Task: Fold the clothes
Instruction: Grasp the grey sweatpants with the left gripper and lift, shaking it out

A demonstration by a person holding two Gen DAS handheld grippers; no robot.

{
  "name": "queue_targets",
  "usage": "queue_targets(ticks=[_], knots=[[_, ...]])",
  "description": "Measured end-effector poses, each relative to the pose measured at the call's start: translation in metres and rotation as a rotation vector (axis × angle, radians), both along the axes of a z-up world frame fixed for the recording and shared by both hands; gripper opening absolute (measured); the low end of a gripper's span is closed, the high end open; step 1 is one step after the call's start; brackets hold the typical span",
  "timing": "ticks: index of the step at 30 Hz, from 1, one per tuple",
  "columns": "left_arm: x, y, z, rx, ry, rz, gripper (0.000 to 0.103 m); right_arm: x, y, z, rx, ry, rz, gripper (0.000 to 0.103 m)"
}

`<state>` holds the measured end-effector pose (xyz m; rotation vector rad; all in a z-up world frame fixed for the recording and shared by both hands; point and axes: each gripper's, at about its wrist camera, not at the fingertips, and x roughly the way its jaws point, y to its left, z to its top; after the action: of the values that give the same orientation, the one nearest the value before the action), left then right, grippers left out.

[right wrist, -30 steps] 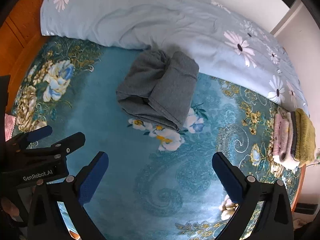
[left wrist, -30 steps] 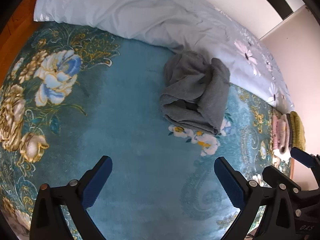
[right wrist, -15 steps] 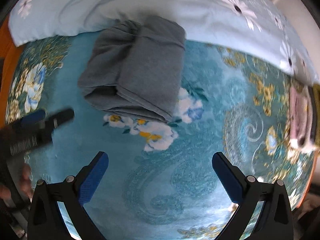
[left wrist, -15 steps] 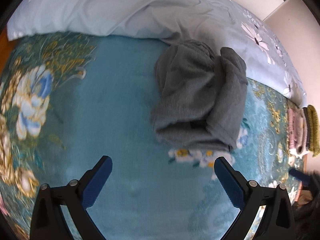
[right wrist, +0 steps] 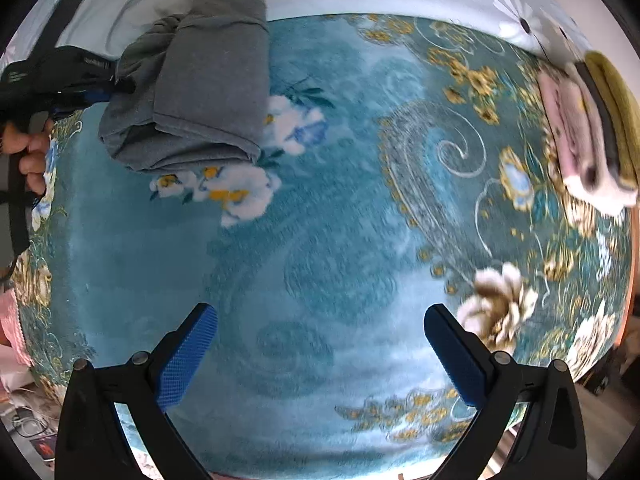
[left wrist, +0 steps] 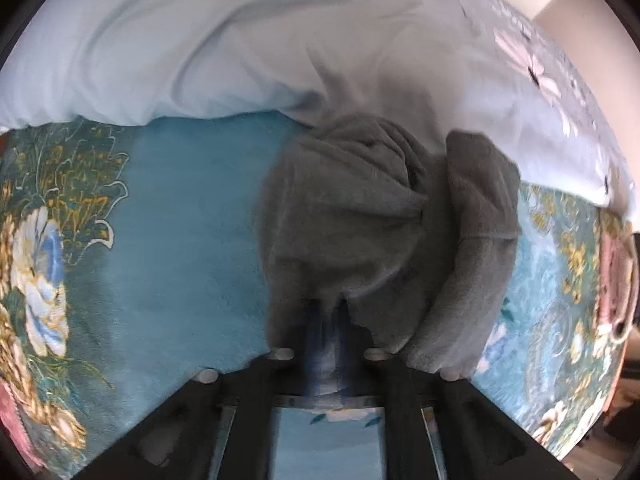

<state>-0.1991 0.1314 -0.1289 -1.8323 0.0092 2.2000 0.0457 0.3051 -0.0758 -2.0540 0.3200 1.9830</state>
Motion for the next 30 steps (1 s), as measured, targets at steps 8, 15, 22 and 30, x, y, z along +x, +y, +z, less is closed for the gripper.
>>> queue_targets(ticks=[8, 15, 22, 30], knots=[[0.028, -0.045, 0.145, 0.349, 0.183, 0.068, 0.004, 0.015, -0.001, 0.039, -0.025, 0.102, -0.056, 0.103], [0.082, -0.092, 0.334, 0.566, 0.498, -0.027, 0.004, 0.037, -0.001, 0.08, -0.064, 0.225, -0.079, 0.103], [0.155, -0.075, 0.405, 0.539, 0.63, -0.087, 0.004, 0.069, 0.012, 0.1, -0.103, 0.303, -0.1, 0.103], [0.206, -0.024, 0.412, 0.481, 0.576, 0.01, 0.004, 0.095, 0.064, 0.137, -0.141, 0.451, -0.067, 0.103]])
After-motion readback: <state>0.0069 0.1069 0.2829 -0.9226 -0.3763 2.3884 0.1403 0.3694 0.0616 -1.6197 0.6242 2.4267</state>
